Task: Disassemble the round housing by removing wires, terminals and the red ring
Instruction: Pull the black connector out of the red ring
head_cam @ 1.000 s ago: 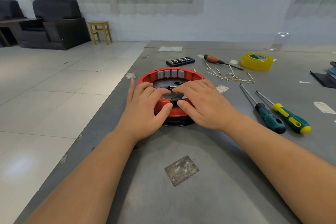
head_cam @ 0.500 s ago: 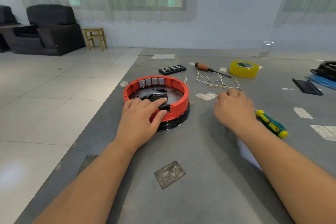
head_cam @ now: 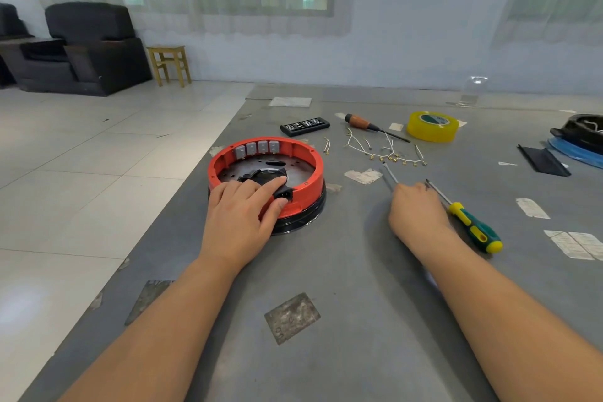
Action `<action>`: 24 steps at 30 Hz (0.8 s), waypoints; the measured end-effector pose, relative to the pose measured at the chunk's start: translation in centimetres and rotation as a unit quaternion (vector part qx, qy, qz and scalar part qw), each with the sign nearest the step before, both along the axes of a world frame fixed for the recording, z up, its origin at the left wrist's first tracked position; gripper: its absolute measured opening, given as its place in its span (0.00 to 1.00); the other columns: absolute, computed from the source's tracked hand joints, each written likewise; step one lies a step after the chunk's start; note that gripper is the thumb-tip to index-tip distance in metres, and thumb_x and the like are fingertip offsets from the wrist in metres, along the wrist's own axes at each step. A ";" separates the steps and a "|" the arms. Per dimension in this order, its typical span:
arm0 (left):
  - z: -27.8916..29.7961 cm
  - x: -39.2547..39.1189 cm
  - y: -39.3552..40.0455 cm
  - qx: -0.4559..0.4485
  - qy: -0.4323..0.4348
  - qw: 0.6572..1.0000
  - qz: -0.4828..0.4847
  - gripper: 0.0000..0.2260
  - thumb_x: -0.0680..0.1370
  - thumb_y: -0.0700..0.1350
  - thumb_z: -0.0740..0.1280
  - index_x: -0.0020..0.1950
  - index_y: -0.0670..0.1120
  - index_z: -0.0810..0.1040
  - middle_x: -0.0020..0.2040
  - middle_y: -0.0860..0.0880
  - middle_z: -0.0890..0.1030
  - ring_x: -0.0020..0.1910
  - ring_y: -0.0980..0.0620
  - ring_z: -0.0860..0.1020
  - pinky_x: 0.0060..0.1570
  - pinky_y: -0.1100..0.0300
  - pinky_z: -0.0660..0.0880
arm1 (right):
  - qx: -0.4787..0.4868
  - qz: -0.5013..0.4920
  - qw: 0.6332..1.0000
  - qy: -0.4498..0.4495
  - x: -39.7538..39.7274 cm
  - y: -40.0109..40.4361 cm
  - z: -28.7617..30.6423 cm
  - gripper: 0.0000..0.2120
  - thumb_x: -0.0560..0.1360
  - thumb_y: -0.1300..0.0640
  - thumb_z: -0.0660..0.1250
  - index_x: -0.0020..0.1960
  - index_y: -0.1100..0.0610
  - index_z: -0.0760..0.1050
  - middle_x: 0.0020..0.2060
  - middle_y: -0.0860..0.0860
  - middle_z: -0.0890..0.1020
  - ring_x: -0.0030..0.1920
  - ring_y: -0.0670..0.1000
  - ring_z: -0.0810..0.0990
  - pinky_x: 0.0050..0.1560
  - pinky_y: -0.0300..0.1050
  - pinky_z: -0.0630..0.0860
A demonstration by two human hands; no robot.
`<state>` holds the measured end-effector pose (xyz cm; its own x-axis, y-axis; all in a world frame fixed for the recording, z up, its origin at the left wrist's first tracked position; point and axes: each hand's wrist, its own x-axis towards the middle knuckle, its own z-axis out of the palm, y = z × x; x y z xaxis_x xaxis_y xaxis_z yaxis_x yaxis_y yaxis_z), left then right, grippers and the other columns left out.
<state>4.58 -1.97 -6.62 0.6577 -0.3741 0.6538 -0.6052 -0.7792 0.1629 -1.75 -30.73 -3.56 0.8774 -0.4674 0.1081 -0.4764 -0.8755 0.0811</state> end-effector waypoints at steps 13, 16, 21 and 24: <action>0.2 0.1 1.3 -0.091 0.098 0.990 -0.048 0.12 0.79 0.54 0.65 0.58 0.49 0.79 0.54 0.55 0.77 0.65 0.49 0.70 0.66 0.53 0.64 | -0.023 0.000 1.000 -0.001 -0.2 2.3 0.3 0.16 0.79 0.59 0.59 0.66 0.53 0.73 0.60 0.56 0.75 0.62 0.60 0.75 0.52 0.51 0.71; 0.3 0.3 1.6 -0.077 0.108 0.989 -0.063 0.11 0.80 0.52 0.64 0.57 0.49 0.78 0.53 0.53 0.77 0.61 0.50 0.71 0.66 0.55 0.63 | 0.015 0.131 0.985 -0.113 0.5 3.5 0.9 0.19 0.81 0.53 0.61 0.71 0.52 0.72 0.68 0.54 0.74 0.66 0.59 0.74 0.64 0.53 0.72; 0.4 0.5 1.9 -0.079 0.096 0.988 -0.087 0.13 0.79 0.53 0.61 0.56 0.47 0.79 0.53 0.52 0.78 0.60 0.50 0.71 0.63 0.61 0.58 | 0.122 0.432 0.879 -0.157 2.2 8.5 2.6 0.24 0.83 0.45 0.61 0.75 0.55 0.71 0.70 0.51 0.76 0.70 0.52 0.73 0.70 0.49 0.68; 0.6 0.6 2.1 -0.089 0.089 0.986 -0.113 0.12 0.78 0.51 0.60 0.53 0.46 0.78 0.51 0.52 0.77 0.58 0.51 0.71 0.63 0.61 0.60 | 0.086 0.484 0.867 -0.082 3.6 10.1 2.9 0.25 0.83 0.41 0.59 0.75 0.54 0.70 0.67 0.51 0.78 0.68 0.52 0.75 0.68 0.52 0.70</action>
